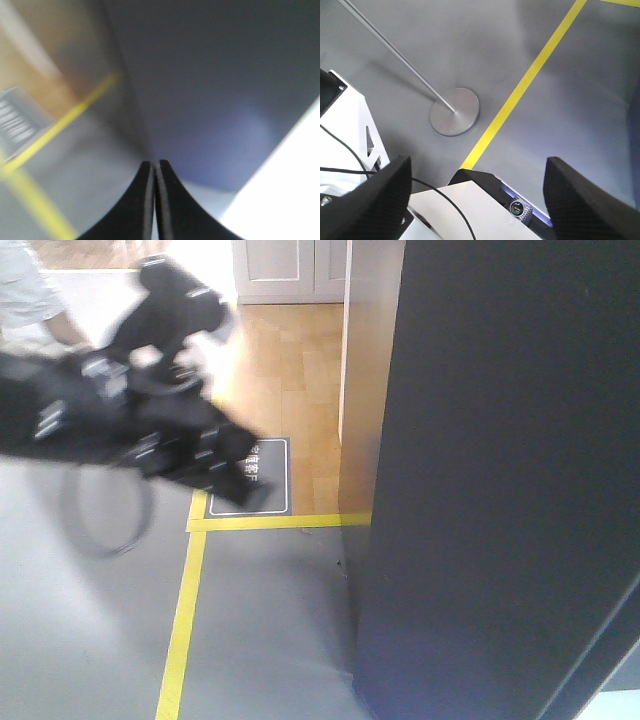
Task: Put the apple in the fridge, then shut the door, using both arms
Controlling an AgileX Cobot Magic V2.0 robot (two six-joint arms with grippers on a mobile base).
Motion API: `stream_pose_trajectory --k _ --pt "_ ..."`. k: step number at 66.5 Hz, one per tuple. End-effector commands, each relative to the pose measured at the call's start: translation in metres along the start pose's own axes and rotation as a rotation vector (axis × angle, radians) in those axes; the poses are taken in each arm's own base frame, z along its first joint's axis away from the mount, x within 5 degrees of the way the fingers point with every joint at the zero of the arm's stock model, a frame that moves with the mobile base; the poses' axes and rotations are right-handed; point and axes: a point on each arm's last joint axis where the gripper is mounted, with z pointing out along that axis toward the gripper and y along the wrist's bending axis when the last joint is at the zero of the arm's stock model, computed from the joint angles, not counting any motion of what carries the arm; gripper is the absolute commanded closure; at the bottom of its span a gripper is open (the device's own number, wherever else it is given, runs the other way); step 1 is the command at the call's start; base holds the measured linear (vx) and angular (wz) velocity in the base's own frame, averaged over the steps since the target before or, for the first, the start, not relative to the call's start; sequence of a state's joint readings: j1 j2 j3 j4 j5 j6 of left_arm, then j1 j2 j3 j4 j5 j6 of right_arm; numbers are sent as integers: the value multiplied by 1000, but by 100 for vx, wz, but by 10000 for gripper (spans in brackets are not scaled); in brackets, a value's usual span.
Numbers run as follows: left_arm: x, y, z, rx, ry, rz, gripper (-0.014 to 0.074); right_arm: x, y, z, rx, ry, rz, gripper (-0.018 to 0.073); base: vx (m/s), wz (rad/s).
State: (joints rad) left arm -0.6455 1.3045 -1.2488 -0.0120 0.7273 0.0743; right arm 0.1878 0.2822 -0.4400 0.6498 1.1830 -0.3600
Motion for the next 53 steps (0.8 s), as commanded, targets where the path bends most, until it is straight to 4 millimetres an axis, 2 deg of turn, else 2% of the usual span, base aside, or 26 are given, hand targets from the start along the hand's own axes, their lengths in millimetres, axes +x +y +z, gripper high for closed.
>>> stream_pose_trajectory --k 1,15,24,34,49,53 --pt "8 5 -28 -70 -93 -41 603 -9 4 -4 -21 -60 -1 32 0 0" --pt "58 6 -48 -115 -59 -104 603 -10 3 -4 -7 -66 -6 34 0 0" --pt "82 9 -61 -163 -72 -167 603 -13 -6 -5 94 -97 17 73 0 0" --pt "101 17 -75 -261 -68 -208 603 -21 -13 -14 209 -152 52 221 0 0" --pt "108 22 -91 -325 -91 -207 603 -39 -20 -22 326 -141 -27 577 0 0" --pt "108 21 -92 -323 -87 -211 603 -46 -22 -22 339 -148 -42 571 0 0"
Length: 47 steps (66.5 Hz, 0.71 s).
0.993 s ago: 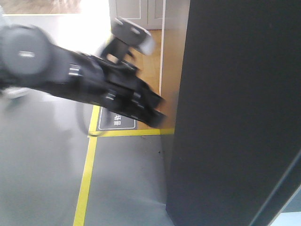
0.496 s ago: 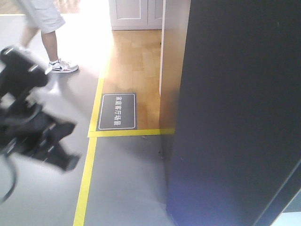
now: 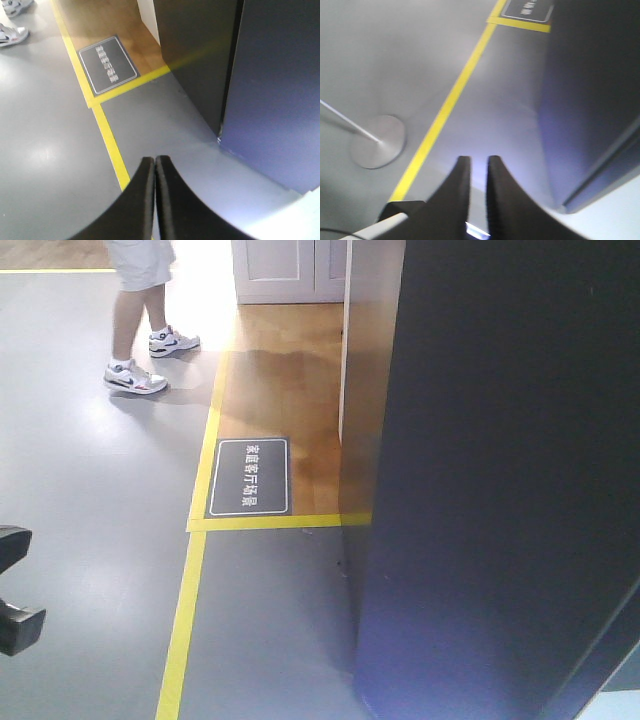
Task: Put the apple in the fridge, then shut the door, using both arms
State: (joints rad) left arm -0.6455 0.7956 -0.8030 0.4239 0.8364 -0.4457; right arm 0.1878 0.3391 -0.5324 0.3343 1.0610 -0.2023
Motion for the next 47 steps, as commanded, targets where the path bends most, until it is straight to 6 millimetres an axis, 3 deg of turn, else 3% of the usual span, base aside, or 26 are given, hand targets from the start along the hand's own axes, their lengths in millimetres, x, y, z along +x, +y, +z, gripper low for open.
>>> stream_pose_trajectory --k 1,47 --pt "-10 1 -7 4 -71 -9 603 -23 -3 -2 32 -86 -38 571 0 0" --pt "-9 2 -7 3 -69 -9 603 -139 -47 30 369 -170 -166 564 0 0"
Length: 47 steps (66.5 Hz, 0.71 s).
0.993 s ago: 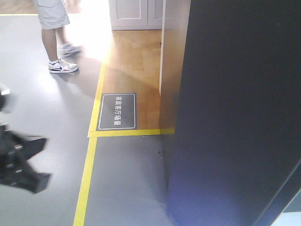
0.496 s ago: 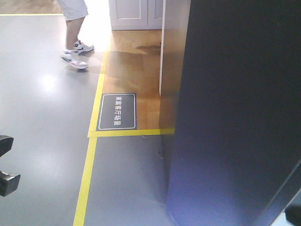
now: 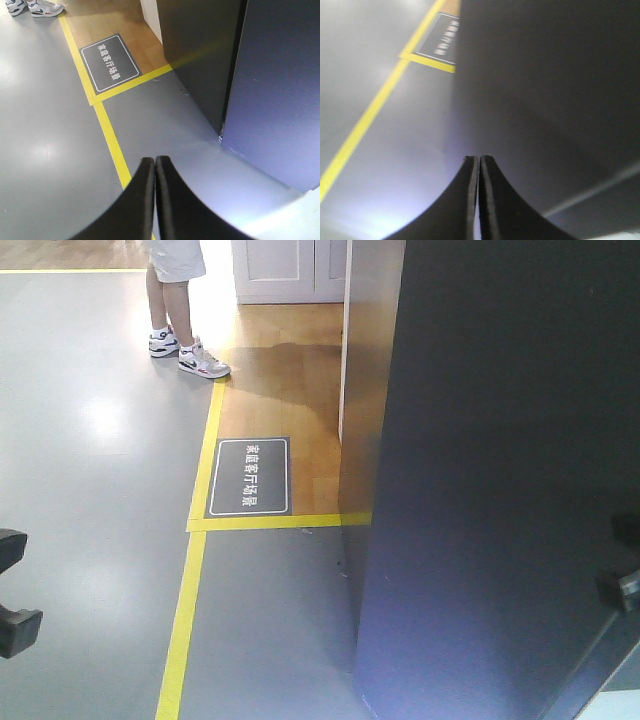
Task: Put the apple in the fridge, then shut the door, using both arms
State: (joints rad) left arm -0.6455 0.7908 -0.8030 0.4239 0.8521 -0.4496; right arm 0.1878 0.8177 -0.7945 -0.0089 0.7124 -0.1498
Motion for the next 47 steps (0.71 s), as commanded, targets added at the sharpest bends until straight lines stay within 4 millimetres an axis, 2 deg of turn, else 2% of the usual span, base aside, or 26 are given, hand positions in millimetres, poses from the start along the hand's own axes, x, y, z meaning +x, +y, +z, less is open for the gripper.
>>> stream_pose_trajectory --k 1,21,33,47 --pt "-11 0 -6 9 -78 -4 603 -25 -10 1 78 -89 -17 564 0 0" --pt "-11 0 -6 9 -78 -4 603 -53 -32 12 285 -90 -58 564 0 0" --pt "-11 0 -6 9 -78 -4 603 -65 -42 22 346 -88 -64 562 0 0" --pt "-11 0 -6 9 -78 -4 603 -75 -70 42 389 -46 26 562 0 0"
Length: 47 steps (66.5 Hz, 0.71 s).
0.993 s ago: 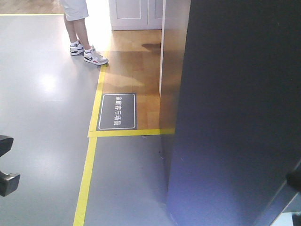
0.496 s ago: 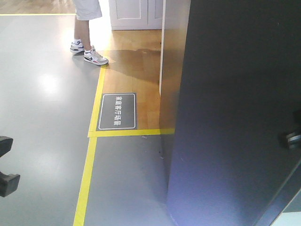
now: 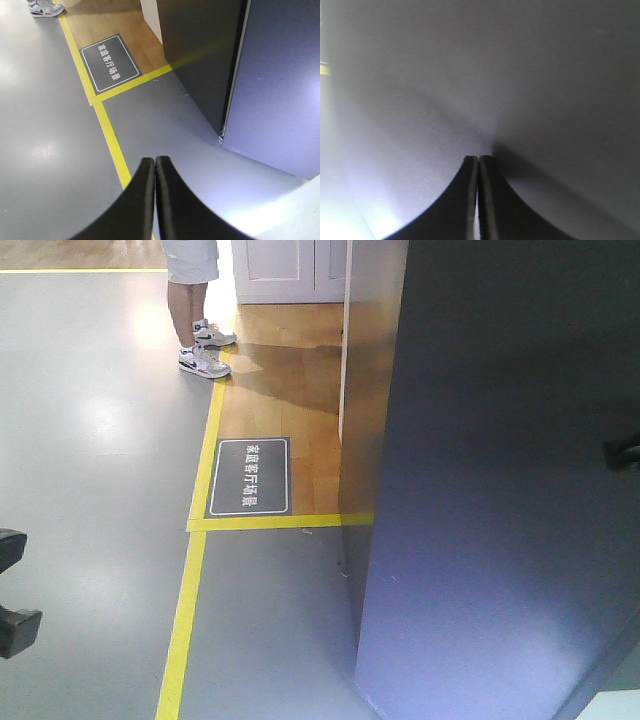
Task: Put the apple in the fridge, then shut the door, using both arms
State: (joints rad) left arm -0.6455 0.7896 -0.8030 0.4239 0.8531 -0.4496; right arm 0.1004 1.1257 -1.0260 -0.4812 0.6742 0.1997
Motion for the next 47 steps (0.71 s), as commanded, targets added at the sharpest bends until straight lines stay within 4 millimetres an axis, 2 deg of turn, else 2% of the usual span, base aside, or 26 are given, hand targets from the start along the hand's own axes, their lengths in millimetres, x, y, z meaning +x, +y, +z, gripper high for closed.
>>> stream_pose_trajectory --k 1,12,26,47 --pt "-11 0 -6 10 -78 -3 603 -20 -16 3 30 -92 34 562 0 0" --pt "-11 0 -6 10 -78 -3 603 -28 -29 22 -22 -76 115 562 0 0" --pt "-11 0 -6 10 -78 -3 603 -41 -52 39 -44 -173 223 562 0 0" --pt "-11 0 -6 10 -78 -3 603 -67 -65 65 -16 -329 278 562 0 0"
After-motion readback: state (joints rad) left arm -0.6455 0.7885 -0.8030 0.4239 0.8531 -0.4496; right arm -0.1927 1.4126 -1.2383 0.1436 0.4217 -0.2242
